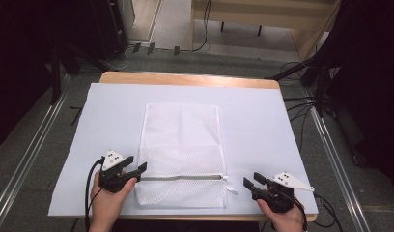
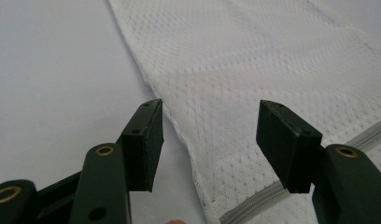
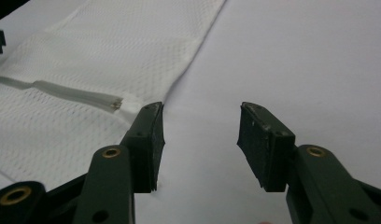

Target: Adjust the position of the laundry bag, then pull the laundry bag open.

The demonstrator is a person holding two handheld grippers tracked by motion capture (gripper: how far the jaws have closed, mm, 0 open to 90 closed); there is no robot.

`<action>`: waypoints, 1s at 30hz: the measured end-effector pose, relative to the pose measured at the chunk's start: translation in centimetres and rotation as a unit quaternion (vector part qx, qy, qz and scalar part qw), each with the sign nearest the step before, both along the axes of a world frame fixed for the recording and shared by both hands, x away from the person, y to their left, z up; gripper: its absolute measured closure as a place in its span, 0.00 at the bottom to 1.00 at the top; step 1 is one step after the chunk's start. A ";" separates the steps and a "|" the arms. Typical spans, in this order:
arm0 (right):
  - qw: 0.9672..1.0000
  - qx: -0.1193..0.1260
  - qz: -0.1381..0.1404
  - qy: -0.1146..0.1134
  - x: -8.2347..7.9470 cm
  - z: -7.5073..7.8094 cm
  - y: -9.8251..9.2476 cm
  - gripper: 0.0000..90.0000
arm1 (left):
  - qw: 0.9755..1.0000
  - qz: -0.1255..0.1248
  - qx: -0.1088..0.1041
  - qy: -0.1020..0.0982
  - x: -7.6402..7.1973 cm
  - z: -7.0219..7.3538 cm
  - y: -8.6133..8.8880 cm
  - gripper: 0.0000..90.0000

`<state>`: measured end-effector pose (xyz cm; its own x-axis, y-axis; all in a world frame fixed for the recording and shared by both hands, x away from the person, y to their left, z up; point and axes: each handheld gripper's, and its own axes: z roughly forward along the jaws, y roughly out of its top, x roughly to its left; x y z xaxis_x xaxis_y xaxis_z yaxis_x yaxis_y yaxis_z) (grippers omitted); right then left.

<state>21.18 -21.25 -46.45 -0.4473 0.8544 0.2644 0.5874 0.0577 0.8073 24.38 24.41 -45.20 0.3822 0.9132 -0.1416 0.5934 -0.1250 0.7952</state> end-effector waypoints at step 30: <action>0.996 -0.044 0.068 0.048 -0.2 -1.7 5.9 0.43 | 0.994 -0.101 -0.033 0.004 0.1 1.2 -5.0 0.56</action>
